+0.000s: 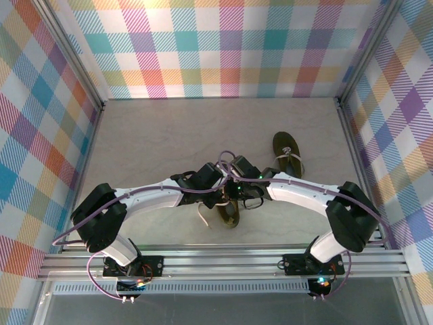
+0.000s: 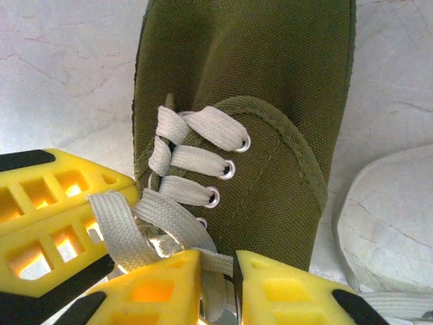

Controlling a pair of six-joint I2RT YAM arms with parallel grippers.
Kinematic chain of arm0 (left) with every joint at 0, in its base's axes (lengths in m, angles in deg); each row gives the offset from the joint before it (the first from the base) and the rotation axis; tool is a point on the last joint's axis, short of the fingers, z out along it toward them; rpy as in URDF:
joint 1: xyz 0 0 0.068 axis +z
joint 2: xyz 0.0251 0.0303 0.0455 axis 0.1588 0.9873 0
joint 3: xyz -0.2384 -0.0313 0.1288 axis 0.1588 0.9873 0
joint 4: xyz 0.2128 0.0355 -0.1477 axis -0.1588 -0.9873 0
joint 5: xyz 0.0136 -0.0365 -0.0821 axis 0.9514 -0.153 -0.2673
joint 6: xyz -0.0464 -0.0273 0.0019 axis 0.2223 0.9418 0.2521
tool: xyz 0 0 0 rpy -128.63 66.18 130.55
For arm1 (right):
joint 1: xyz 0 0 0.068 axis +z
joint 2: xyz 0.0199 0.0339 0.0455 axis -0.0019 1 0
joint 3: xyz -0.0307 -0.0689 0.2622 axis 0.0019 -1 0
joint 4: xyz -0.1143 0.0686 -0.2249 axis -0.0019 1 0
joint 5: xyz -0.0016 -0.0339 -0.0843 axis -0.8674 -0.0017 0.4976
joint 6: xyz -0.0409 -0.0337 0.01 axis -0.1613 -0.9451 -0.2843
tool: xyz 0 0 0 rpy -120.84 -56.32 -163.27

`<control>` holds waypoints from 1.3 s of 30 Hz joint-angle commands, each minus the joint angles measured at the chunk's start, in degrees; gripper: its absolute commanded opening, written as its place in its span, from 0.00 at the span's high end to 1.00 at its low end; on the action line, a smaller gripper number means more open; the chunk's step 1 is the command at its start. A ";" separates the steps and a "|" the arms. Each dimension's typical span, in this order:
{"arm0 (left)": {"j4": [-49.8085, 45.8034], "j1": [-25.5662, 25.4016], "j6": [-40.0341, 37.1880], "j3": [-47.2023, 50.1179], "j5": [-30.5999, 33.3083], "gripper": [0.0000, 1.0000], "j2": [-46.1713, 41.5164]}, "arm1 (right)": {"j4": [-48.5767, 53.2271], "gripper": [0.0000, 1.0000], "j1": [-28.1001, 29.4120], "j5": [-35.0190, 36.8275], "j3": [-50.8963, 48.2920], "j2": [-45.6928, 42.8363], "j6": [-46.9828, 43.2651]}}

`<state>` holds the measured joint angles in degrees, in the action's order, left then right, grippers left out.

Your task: Tie the shoes

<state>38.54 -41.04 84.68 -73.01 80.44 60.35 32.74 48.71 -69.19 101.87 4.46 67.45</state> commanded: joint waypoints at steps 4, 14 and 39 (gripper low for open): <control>0.86 -0.68 0.75 1.08 0.59 1.00 -1.24 | 2.82 0.76 0.05 -0.27 2.97 2.80 -0.13; 0.92 -0.56 1.46 1.59 2.62 1.00 -1.97 | 1.51 0.93 0.00 -0.33 2.12 2.38 0.96; 5.50 2.45 3.90 3.79 -2.69 1.00 -3.76 | -3.31 0.91 -4.00 -7.96 -1.32 -3.61 1.36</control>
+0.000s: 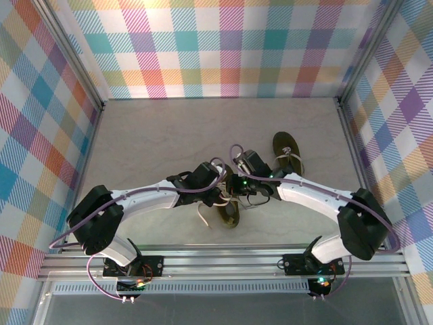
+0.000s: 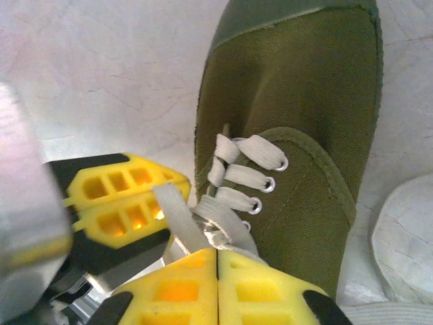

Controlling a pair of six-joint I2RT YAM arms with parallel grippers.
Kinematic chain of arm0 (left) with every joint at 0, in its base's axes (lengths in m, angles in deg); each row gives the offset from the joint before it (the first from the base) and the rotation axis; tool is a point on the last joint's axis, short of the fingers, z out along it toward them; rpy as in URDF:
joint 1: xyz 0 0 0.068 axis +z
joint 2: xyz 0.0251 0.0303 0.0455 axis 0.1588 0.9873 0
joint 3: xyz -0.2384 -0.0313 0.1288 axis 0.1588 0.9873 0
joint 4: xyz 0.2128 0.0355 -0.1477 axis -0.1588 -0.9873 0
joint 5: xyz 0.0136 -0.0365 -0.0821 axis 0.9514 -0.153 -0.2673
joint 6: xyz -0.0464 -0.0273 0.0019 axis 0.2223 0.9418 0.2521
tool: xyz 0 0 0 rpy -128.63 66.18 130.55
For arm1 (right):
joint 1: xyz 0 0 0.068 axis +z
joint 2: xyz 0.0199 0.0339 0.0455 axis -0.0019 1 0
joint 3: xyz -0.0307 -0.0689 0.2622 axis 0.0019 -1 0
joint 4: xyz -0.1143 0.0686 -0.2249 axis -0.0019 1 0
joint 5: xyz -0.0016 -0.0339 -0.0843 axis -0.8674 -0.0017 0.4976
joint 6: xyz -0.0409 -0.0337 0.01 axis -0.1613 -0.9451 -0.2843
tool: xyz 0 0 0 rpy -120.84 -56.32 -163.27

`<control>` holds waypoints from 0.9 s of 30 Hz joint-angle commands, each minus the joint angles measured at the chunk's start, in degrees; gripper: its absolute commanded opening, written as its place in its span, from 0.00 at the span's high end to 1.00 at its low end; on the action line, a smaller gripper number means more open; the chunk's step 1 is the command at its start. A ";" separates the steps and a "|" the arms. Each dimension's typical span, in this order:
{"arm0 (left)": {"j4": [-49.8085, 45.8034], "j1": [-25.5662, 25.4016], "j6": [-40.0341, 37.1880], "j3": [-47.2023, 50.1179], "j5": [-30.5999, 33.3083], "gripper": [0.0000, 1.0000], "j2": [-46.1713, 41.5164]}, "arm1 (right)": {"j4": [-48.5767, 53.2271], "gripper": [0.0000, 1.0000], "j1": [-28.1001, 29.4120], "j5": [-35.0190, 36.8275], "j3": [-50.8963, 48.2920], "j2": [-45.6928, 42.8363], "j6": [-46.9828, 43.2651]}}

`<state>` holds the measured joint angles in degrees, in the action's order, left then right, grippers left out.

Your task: Tie the shoes

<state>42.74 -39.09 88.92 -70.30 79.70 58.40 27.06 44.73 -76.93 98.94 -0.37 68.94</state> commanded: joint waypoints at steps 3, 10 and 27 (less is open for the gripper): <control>1.61 0.50 -0.16 1.44 -1.88 1.00 -2.22 | 2.83 0.89 0.15 -0.58 2.43 2.36 -0.12; 2.62 0.83 0.59 2.36 -2.09 1.00 -2.71 | 6.13 0.84 0.90 -0.73 4.41 4.94 -0.99; 2.45 1.20 0.92 2.52 -1.67 1.00 -2.97 | 19.26 0.80 4.35 6.69 12.09 11.51 -4.07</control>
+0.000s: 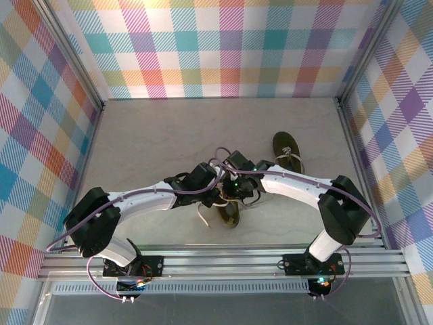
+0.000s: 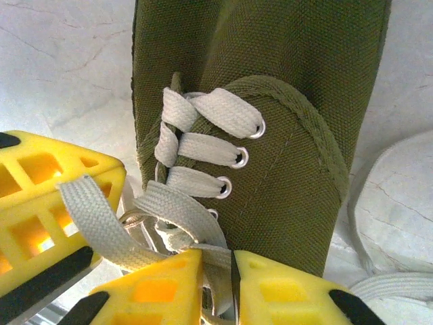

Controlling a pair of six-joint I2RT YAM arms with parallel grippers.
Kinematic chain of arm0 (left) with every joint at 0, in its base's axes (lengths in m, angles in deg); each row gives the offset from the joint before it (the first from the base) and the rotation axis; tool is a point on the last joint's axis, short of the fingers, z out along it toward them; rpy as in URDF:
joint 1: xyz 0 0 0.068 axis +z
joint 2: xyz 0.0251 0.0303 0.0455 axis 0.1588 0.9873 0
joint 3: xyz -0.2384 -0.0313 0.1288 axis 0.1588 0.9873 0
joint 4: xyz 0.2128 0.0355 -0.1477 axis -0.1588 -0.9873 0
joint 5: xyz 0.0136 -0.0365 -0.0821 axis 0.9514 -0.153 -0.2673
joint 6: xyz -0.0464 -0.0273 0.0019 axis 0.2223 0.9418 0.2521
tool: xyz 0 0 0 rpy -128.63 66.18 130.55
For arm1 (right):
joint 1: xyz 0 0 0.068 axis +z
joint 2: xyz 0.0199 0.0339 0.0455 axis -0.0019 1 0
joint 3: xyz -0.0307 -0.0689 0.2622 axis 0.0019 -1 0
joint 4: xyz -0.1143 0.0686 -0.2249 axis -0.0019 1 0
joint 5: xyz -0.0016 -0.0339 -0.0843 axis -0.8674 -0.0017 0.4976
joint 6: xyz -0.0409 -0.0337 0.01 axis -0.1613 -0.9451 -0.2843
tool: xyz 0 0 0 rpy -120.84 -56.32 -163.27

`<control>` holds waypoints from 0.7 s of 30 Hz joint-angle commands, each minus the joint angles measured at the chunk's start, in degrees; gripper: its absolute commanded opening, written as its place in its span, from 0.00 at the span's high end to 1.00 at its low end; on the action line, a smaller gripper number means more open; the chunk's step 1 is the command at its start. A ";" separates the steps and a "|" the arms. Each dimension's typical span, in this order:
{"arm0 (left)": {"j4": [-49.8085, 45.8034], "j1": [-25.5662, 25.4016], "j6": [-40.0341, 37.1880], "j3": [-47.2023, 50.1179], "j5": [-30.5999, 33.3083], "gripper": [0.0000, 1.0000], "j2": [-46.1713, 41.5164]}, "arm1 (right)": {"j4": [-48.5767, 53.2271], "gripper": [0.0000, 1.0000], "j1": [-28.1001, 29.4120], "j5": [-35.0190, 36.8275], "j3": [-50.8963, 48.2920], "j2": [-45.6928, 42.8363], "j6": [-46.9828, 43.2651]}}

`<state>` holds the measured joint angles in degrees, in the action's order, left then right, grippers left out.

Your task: Tie the shoes

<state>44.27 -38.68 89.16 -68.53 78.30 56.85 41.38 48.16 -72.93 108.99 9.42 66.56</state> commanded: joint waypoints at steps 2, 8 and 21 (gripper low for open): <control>1.02 0.88 0.76 0.83 -0.37 1.00 -1.42 | 6.27 0.79 1.45 3.68 3.04 2.67 -1.93; 1.35 1.29 1.18 1.45 -0.26 1.00 -2.19 | 9.09 0.77 2.66 5.46 5.50 5.46 -2.64; 1.88 1.79 1.36 2.17 -0.64 1.00 -2.63 | 6.80 0.98 3.06 5.73 4.53 5.68 -1.11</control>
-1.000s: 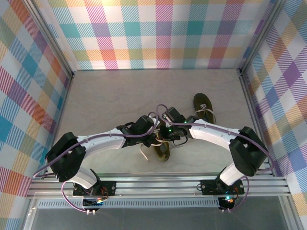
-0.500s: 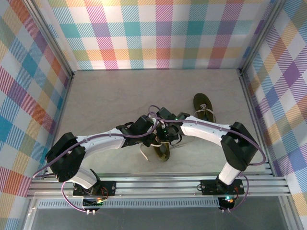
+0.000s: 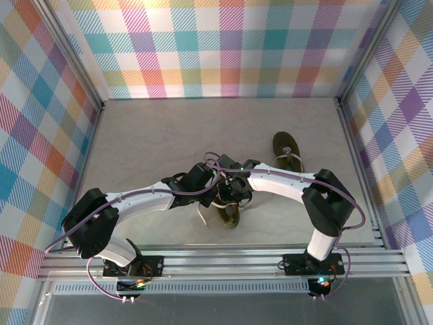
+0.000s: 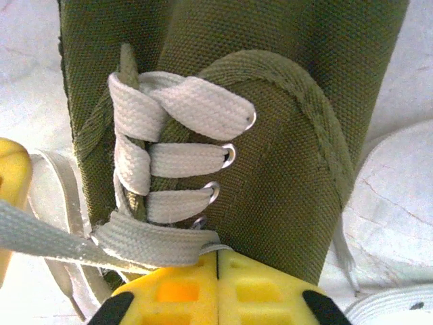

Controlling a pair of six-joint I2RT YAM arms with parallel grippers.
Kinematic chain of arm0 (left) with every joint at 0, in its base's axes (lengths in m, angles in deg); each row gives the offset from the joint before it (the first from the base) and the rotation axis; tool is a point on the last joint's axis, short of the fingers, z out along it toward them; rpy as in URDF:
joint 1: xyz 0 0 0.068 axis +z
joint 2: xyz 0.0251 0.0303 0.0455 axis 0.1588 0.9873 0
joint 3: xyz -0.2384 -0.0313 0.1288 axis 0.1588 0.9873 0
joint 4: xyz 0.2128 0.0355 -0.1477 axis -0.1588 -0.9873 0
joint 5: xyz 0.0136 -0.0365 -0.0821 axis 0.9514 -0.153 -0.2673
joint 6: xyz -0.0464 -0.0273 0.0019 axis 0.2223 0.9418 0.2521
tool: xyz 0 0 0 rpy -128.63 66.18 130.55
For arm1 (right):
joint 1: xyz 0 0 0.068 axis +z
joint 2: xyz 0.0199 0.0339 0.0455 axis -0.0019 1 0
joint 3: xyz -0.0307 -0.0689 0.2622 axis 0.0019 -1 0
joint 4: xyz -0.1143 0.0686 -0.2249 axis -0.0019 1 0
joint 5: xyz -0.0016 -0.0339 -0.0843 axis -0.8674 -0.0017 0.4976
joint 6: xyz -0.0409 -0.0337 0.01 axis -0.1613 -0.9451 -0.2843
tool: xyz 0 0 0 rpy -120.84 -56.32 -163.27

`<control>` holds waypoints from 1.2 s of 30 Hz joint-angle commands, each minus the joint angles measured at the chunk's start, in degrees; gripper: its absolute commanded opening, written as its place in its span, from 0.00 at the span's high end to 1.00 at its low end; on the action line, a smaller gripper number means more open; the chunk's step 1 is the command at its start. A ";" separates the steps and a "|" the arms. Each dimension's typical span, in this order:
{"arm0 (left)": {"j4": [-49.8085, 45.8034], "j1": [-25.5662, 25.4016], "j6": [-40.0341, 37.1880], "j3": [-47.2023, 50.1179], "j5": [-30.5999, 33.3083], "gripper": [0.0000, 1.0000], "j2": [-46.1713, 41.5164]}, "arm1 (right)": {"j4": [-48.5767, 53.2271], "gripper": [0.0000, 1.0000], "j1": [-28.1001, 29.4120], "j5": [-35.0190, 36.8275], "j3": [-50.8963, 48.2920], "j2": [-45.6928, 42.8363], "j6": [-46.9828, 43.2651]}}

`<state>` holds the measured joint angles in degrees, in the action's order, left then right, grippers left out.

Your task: Tie the shoes

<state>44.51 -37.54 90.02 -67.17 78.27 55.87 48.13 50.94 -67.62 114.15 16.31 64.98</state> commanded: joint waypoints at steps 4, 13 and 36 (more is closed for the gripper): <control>1.73 0.93 0.73 1.08 -0.53 1.00 -1.76 | -5.72 1.00 -0.04 -0.99 -4.12 -7.49 0.88; 2.13 1.28 1.04 1.35 -1.10 1.00 -1.58 | -22.60 1.00 -6.29 -12.73 -15.19 -18.59 5.93; 1.47 2.83 2.22 1.42 0.22 1.00 -0.35 | -46.33 1.00 -15.54 -21.78 -31.31 -29.12 19.73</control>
<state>46.02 -35.79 91.02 -66.60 77.44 55.78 1.14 35.83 -91.03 81.98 -10.53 84.66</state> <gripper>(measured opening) 0.053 0.045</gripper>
